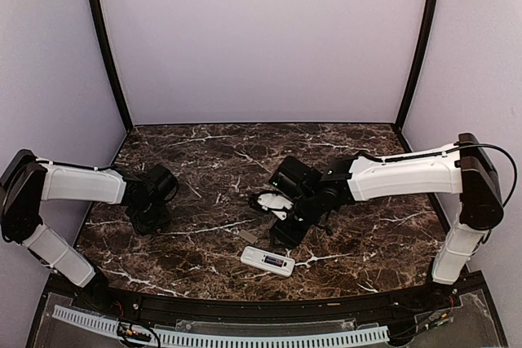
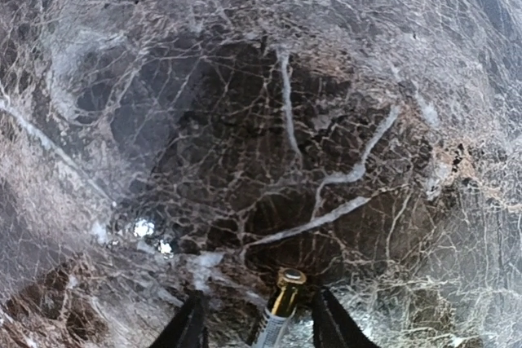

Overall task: Load the batteries into the remote control
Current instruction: Pick up the battery from the center of the board, then pass from the left arm to the right

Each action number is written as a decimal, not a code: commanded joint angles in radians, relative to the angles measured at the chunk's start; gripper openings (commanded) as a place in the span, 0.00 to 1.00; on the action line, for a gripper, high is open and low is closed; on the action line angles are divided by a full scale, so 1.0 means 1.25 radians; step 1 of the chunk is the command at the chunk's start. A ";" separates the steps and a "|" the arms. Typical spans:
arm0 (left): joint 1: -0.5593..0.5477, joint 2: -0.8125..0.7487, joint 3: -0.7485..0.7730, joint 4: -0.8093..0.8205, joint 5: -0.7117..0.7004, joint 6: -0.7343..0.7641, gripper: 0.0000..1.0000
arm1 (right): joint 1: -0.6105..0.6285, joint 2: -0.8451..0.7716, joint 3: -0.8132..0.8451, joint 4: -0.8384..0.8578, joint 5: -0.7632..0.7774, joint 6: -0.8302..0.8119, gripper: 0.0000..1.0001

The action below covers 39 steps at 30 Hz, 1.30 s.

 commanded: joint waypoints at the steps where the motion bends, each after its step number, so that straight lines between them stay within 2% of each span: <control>1: 0.002 0.028 -0.031 0.023 0.050 0.011 0.39 | 0.006 -0.007 0.007 -0.014 0.014 0.005 0.46; 3: 0.004 0.047 -0.035 0.038 0.071 0.015 0.30 | 0.006 -0.008 0.010 -0.021 0.019 0.005 0.46; 4: 0.006 0.053 -0.037 0.044 0.078 0.017 0.21 | 0.006 -0.010 0.009 -0.022 0.021 0.005 0.46; 6: 0.008 0.061 -0.045 0.057 0.093 0.016 0.11 | 0.006 -0.014 0.007 -0.024 0.027 0.006 0.46; 10: 0.009 0.040 -0.060 0.068 0.093 0.009 0.04 | 0.007 -0.022 0.009 -0.027 0.031 0.008 0.46; 15: 0.009 -0.097 -0.077 0.106 0.086 0.009 0.02 | 0.006 -0.029 0.017 -0.023 0.033 0.012 0.46; 18: 0.003 -0.234 -0.085 0.161 0.102 0.031 0.01 | 0.002 -0.043 0.037 -0.016 0.035 0.025 0.46; 22: -0.047 -0.399 -0.088 0.313 0.080 0.089 0.00 | -0.004 -0.097 0.054 0.043 0.039 0.050 0.46; 26: -0.129 -0.519 -0.099 0.521 0.050 0.208 0.00 | -0.007 -0.183 0.034 0.204 0.015 0.076 0.48; 32: -0.219 -0.552 -0.119 0.823 0.125 0.345 0.00 | -0.007 -0.234 0.009 0.549 -0.035 0.093 0.52; 39: -0.329 -0.477 -0.117 1.048 0.166 0.499 0.00 | 0.000 -0.135 0.101 0.621 -0.056 0.126 0.50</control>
